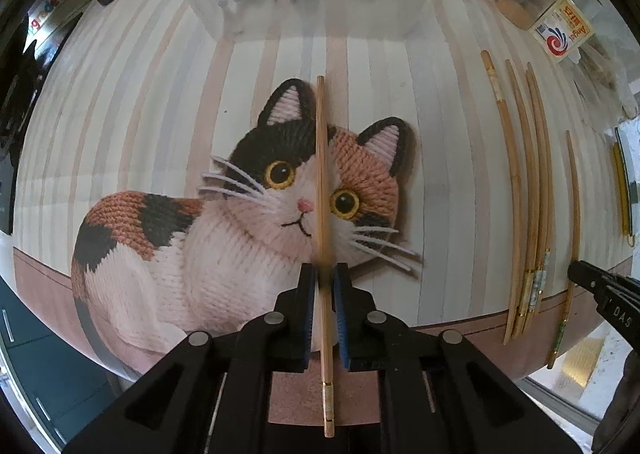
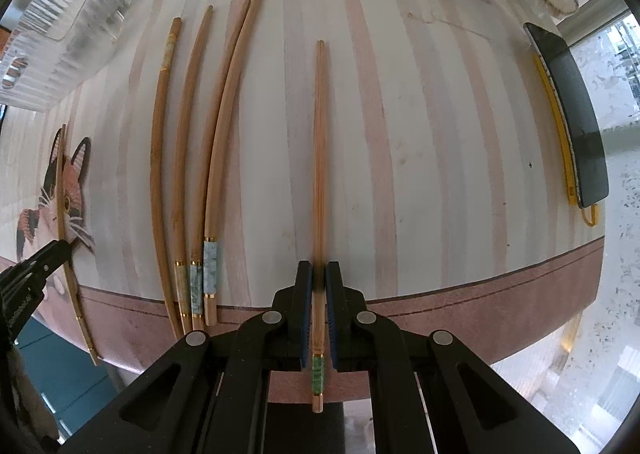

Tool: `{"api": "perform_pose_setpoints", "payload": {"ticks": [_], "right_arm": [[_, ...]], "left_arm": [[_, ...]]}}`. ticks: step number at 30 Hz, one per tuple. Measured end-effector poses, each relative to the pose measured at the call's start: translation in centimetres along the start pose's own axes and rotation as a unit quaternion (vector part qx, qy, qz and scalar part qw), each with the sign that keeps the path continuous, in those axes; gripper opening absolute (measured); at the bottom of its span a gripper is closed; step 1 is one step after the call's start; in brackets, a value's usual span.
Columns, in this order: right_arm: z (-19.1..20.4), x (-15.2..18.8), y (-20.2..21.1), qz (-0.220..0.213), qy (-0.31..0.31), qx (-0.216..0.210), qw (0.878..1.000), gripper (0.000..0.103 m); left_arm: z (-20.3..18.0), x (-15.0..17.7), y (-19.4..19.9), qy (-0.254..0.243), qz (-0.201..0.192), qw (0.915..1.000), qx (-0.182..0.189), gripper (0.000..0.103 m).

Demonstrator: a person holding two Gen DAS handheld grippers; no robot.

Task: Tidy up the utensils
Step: 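Lift both chopsticks and carry them over the clear tray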

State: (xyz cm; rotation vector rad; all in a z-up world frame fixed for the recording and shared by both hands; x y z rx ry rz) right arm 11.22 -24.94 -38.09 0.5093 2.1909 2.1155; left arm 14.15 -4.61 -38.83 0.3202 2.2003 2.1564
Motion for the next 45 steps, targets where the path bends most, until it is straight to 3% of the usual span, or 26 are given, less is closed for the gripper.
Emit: {"api": "perform_pose_setpoints", "payload": {"ticks": [7,13,21,25,31,35,39,45], "right_arm": [[-0.1,1.6,0.5,-0.02,-0.023,-0.02,0.999,0.007],[0.8,3.1,3.6,-0.051,-0.025,-0.045,0.997,0.007],[4.4,3.5,9.6,-0.089,0.0,-0.079,0.993,0.007],[7.7,2.2,13.2,-0.11,0.023,-0.108,0.988,0.007],[12.3,-3.1,18.4,-0.142,0.056,-0.143,0.978,0.007],[14.7,-8.3,21.2,-0.15,0.078,-0.163,0.972,0.007],[16.3,-13.1,21.9,-0.139,0.088,-0.177,0.97,0.007],[18.2,-19.3,19.7,-0.102,0.096,-0.185,0.973,0.007]], "left_arm": [[3.1,1.6,1.8,-0.004,-0.017,0.9997,-0.018,0.004],[6.3,2.8,4.9,0.006,-0.047,0.9985,-0.027,0.004],[13.5,3.3,12.3,0.039,-0.106,0.9927,-0.044,0.004],[15.1,2.0,16.6,0.051,-0.142,0.9883,-0.023,0.004],[14.6,-2.6,22.1,0.048,-0.187,0.9812,-0.005,0.004],[12.9,-7.8,24.6,0.041,-0.196,0.9795,0.025,0.004],[11.2,-13.2,24.9,0.036,-0.17,0.9827,0.064,0.004],[9.6,-20.2,21.2,0.043,-0.11,0.9886,0.093,0.004]]}}
Point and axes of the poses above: each gripper's, at about its wrist camera, not at the fingertips, and y roughly against the way its jaws point, z to its left, x to its underside, the point moved 7 cm from there along -y, roughly the way its jaws point, and after that the axes turned 11 degrees about z, right-handed, at the moved point
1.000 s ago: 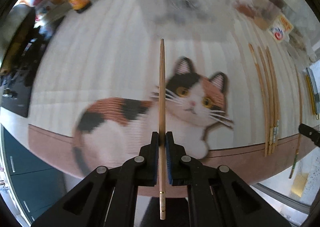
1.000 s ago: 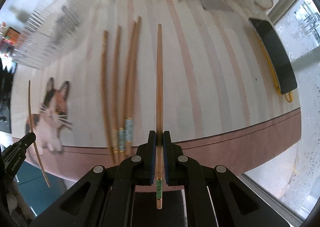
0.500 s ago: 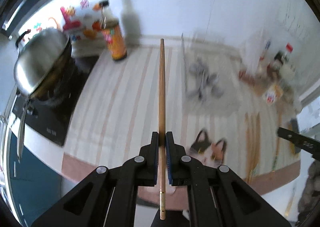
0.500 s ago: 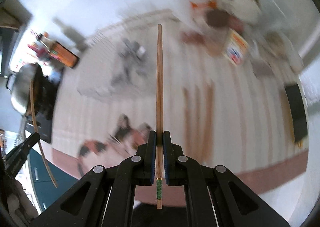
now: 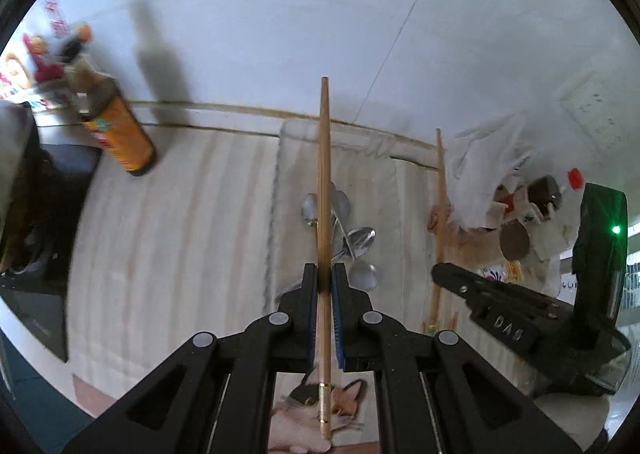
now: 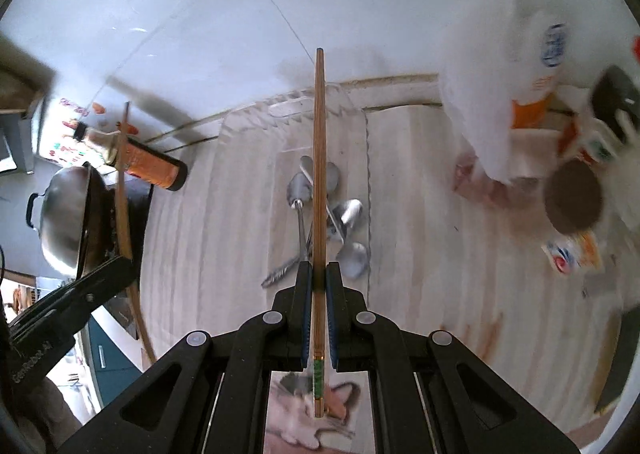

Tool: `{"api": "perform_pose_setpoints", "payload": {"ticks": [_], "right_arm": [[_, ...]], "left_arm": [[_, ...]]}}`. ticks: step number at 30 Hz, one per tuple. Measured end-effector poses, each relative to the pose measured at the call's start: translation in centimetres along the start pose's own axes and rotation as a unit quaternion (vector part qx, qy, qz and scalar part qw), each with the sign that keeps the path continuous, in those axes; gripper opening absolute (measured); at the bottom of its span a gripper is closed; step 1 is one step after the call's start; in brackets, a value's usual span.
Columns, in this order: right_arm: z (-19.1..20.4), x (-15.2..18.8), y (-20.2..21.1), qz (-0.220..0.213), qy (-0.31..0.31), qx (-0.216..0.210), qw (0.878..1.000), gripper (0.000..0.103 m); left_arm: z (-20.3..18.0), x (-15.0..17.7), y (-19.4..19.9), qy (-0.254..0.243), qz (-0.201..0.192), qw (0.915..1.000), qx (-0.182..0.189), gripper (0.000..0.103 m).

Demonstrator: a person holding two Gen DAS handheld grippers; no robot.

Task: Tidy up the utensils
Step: 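Lift both chopsticks and carry them over the clear tray, then lower the chopsticks into the tray and open both grippers, then move both open grippers back to the remaining wooden chopsticks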

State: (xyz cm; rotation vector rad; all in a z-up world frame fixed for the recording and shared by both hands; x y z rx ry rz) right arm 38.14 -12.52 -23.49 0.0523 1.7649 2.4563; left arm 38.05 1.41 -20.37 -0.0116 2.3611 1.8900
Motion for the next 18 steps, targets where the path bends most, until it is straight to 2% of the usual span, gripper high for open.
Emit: {"api": "perform_pose_setpoints", "payload": {"ticks": [2,8,9,11,12,15,16,18], "right_arm": [[-0.5,-1.0,-1.5,0.012,0.0,0.004,1.0,0.007],[-1.3,-2.7,-4.6,0.042,0.008,0.008,0.999,0.009],[-1.5,-2.8,-4.9,0.048,0.007,0.007,0.999,0.011],[-1.8,-2.8,-5.5,0.053,0.001,0.007,0.999,0.026],[-2.0,-2.7,-5.4,0.05,0.001,0.01,0.999,0.027],[-2.5,-2.2,-4.9,0.039,-0.003,0.016,0.999,0.027],[-2.7,-2.1,-4.7,0.038,-0.006,0.015,0.999,0.027],[-3.4,-1.4,-3.8,0.027,-0.016,0.019,0.999,0.027]], "left_arm": [[-0.2,-1.0,-1.7,0.004,0.019,0.9998,0.009,0.005],[0.7,-2.0,-4.8,0.019,0.045,0.9986,-0.021,0.008],[1.0,-1.9,-5.1,0.022,0.049,0.9982,-0.026,0.009],[1.6,-1.8,-5.1,0.029,0.045,0.9976,-0.044,0.012],[1.9,-1.7,-5.0,0.032,0.04,0.9974,-0.052,0.014],[2.9,-1.1,-4.2,0.043,0.021,0.9965,-0.068,0.033],[3.2,-1.0,-3.9,0.043,0.015,0.9964,-0.071,0.043],[3.8,-0.5,-3.3,0.044,-0.001,0.9951,-0.089,0.052]]}}
Point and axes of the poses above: each gripper's, at about its wrist camera, not at the fingertips, and y roughly against the way its jaws point, z to its left, x to its underside, the point moved 7 cm from there along -y, roughly the way its jaws point, and after that the axes turned 11 degrees about z, right-handed, at the moved point
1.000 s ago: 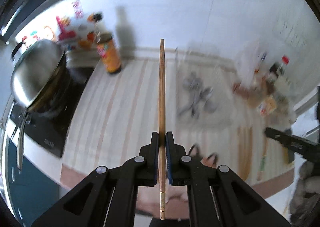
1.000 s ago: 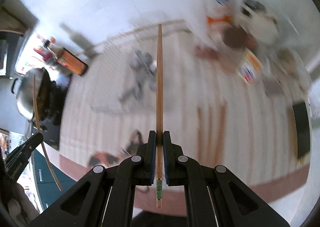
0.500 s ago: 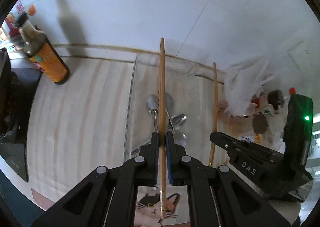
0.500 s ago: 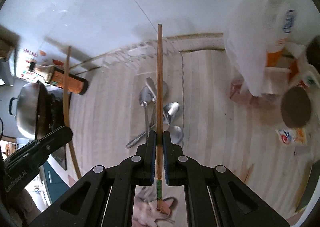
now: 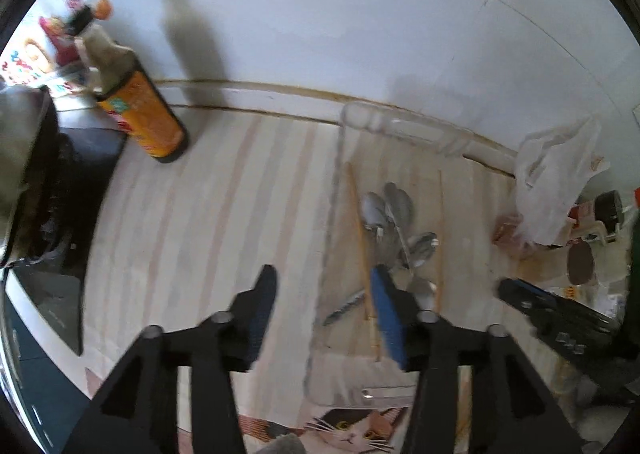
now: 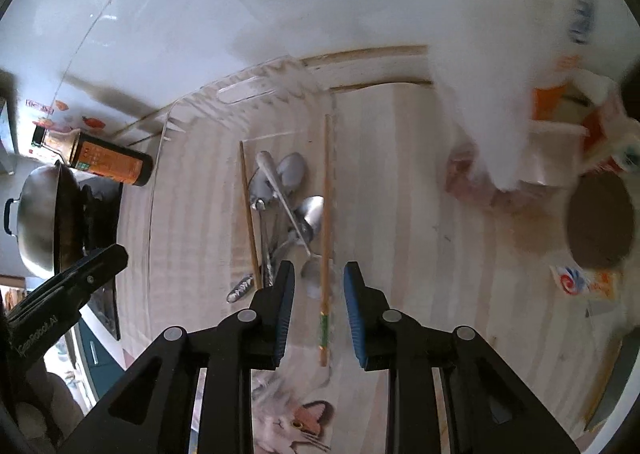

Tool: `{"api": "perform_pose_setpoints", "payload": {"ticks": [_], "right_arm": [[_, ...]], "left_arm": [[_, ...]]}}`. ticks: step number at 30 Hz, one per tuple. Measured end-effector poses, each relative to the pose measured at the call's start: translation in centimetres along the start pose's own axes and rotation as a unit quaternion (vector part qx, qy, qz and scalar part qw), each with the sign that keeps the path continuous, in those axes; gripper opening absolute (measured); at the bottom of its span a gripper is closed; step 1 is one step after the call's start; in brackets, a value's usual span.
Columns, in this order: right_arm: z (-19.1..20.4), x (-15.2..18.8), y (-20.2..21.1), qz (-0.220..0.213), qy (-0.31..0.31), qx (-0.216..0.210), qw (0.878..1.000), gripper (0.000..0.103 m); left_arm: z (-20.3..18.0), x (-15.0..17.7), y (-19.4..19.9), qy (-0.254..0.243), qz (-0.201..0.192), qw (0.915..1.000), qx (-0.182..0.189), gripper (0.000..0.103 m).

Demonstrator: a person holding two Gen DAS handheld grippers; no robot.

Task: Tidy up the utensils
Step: 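Move both open grippers back to the remaining wooden chopsticks, then grasp a wooden chopstick with the right gripper while the left grasps another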

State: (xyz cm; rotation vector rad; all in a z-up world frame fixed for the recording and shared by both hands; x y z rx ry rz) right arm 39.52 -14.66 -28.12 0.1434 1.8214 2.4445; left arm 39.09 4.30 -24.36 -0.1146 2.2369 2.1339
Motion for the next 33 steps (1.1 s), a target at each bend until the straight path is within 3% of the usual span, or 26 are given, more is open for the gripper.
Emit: {"api": "perform_pose_setpoints", "payload": {"ticks": [4,7,9,10,11,16,22,27,33], "right_arm": [[-2.5,2.5,2.7,-0.029,-0.035,0.006,0.999,0.028],[-4.4,4.4,4.1,-0.048,-0.053,0.02,0.997,0.028],[-5.8,5.8,4.6,-0.053,-0.066,0.029,0.996,0.028],[-6.5,6.6,4.7,-0.054,-0.072,0.029,0.995,0.028],[-7.3,7.4,4.8,-0.054,-0.08,0.03,0.995,0.028],[-11.0,11.2,3.5,-0.036,-0.117,0.037,0.992,0.028],[-14.0,15.6,-1.0,0.009,-0.147,0.04,0.988,0.028],[-14.7,17.5,-3.8,0.03,-0.144,0.048,0.988,0.027],[-14.7,18.5,-6.1,0.046,-0.125,0.07,0.989,0.01]], "left_arm": [[0.6,1.4,1.9,-0.004,-0.053,0.9984,-0.018,0.071],[1.0,2.5,3.0,-0.004,-0.085,0.9956,-0.039,0.071],[1.3,3.4,3.4,0.002,-0.102,0.9939,-0.042,0.084],[1.4,3.9,3.5,0.004,-0.107,0.9935,-0.04,0.099],[1.5,4.3,3.5,0.005,-0.109,0.9933,-0.038,0.103],[1.1,6.2,2.7,-0.012,-0.101,0.9933,-0.056,0.103],[0.2,9.4,1.5,-0.028,-0.093,0.9914,-0.088,0.103],[-1.3,12.6,-1.5,-0.052,-0.052,0.9899,-0.121,0.103],[-4.0,15.2,-4.2,-0.076,-0.019,0.9879,-0.134,0.103]]}}
Point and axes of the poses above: each gripper's, at about its wrist camera, not at the fingertips, and y roughly against the way its jaws point, z to its left, x to its underside, the point moved 7 cm from there along -y, roughly the way its jaws point, and after that the axes turned 11 degrees about z, right-handed, at the moved point
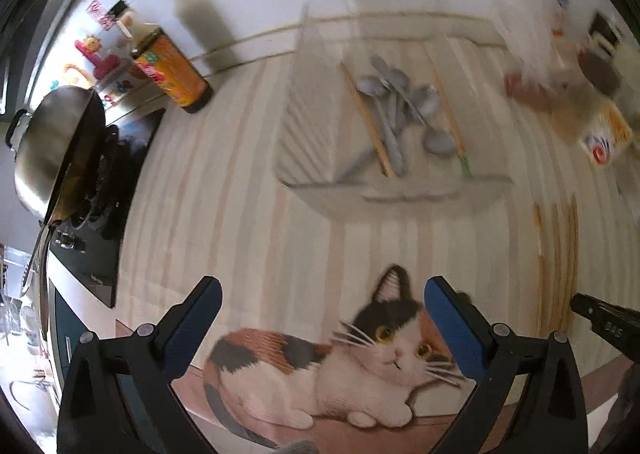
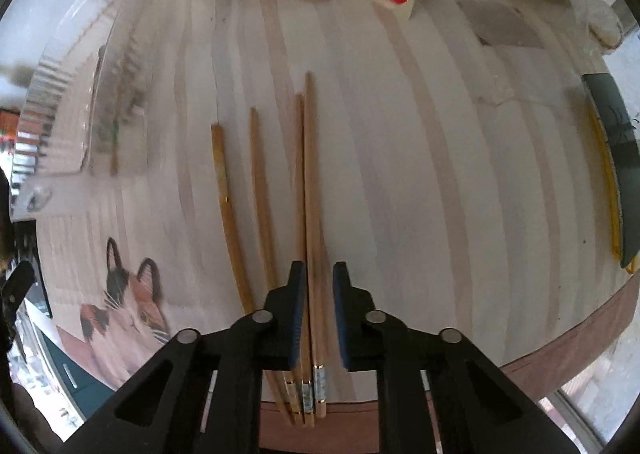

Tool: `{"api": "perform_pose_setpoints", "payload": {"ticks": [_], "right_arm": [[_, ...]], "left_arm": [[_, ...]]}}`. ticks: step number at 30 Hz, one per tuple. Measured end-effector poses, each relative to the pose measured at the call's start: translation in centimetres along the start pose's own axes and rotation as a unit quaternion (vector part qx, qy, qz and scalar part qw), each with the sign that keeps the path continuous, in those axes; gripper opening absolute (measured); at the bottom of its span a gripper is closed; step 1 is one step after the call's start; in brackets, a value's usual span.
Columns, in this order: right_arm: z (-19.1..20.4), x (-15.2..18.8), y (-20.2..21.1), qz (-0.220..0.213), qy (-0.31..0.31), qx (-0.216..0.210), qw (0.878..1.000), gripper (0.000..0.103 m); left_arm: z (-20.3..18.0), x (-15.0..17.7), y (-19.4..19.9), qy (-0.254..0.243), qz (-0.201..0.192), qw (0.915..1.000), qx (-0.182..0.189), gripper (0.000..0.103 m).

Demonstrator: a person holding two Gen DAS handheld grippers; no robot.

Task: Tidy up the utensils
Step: 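Grasp a wooden chopstick with the right gripper while the left grasps another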

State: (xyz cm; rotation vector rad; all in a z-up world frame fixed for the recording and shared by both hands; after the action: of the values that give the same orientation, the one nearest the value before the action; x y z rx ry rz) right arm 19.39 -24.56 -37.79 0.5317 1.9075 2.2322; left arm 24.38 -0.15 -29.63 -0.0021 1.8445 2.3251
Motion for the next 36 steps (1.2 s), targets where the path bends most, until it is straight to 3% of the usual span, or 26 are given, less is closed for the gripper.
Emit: {"api": "perform_pose_setpoints", "payload": {"ticks": [1,5,7,9,12,13,14,16,24,31,33,36], "right_arm": [[0.0,0.1,-0.3,-0.002,0.005,0.008,1.0,0.006],[-0.5,0.9,-0.5,-0.009,0.015,0.027,0.999,0.006],[-1.1,1.2,-0.4,-0.009,0.012,0.036,0.999,0.006],[-2.5,1.7,-0.3,-0.008,0.0,0.034,0.999,0.006],[-5.4,2.7,-0.1,-0.006,-0.023,0.028,0.999,0.006],[-6.3,3.0,0.0,-0.006,-0.031,0.027,0.999,0.006],[-6.9,3.1,0.1,-0.007,-0.037,0.025,0.999,0.006],[-8.7,3.6,0.3,-0.007,-0.054,0.025,0.998,0.006],[-12.6,4.7,0.6,-0.013,-0.09,0.014,0.996,0.006],[-14.1,5.9,0.7,-0.013,-0.091,0.021,0.996,0.007],[-12.7,5.5,0.8,-0.012,-0.091,0.024,0.995,0.007],[-11.4,5.3,0.9,-0.011,-0.09,0.03,0.995,0.007]], "left_arm": [[-0.6,0.2,0.0,-0.005,0.0,1.0,0.0,0.103],[-3.4,0.8,0.3,-0.03,0.002,0.9994,0.017,0.103],[-5.4,1.2,0.3,-0.045,0.01,0.998,0.042,0.103],[-7.9,1.7,0.0,-0.061,0.03,0.9936,0.09,0.1],[-11.1,2.2,-0.7,-0.084,0.06,0.9856,0.134,0.078],[-11.9,2.2,-1.1,-0.087,0.069,0.9834,0.144,0.064],[-12.7,2.2,-1.4,-0.088,0.077,0.9809,0.156,0.056],[-14.2,2.2,-2.1,-0.093,0.093,0.976,0.174,0.049],[-17.6,2.4,-4.0,-0.124,0.111,0.9726,0.162,0.044],[-19.3,3.3,-4.7,-0.153,0.11,0.9728,0.134,0.016],[-19.3,3.3,-4.8,-0.156,0.106,0.9735,0.129,0.007],[-18.6,3.6,-5.0,-0.153,0.106,0.9731,0.136,0.004]]}}
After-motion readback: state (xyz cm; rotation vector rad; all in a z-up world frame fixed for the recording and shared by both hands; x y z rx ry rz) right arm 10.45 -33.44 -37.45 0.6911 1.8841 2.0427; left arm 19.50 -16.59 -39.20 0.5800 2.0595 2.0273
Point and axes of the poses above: each gripper's, at about its wrist camera, not at the fingertips, and y roughly against the way its jaws point, z to its left, x to its underside, the point moved 7 cm from there along -y, roughly the way its jaws point, and after that the axes turned 11 degrees about z, right-handed, at the moved point
